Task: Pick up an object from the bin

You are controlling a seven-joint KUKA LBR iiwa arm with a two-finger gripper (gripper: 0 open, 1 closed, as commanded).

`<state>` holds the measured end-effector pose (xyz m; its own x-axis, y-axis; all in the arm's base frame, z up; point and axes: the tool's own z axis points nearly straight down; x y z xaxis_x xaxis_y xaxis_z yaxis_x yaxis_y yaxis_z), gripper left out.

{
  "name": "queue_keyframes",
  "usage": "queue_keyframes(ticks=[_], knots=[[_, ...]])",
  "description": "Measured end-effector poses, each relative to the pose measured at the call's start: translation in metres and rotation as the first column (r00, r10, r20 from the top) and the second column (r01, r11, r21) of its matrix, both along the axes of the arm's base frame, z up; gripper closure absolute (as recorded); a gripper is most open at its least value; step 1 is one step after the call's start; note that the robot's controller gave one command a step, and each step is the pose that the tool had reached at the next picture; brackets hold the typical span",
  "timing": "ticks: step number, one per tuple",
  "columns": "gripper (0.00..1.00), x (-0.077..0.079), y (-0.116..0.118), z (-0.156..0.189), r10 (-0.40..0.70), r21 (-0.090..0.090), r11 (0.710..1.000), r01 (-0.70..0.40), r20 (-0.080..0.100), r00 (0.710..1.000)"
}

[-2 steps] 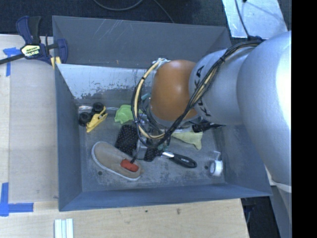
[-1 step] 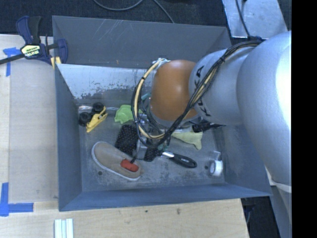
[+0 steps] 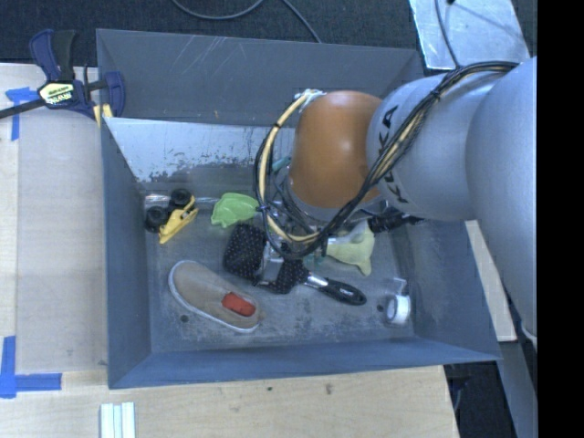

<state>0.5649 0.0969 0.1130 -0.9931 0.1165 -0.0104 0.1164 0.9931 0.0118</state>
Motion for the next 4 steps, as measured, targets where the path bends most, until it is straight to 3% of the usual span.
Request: queue_keyframes(ticks=[1, 3, 4], knots=[[1.00, -0.010, -0.003, 0.059, 0.001, 0.000, 1.000, -0.001, 0.002, 1.000], [1.00, -0.012, -0.006, 0.171, 0.038, -0.001, 0.999, -0.038, 0.000, 0.999], [1.00, -0.004, -0.021, 0.154, 0.046, 0.001, 0.999, -0.046, 0.017, 0.999]])
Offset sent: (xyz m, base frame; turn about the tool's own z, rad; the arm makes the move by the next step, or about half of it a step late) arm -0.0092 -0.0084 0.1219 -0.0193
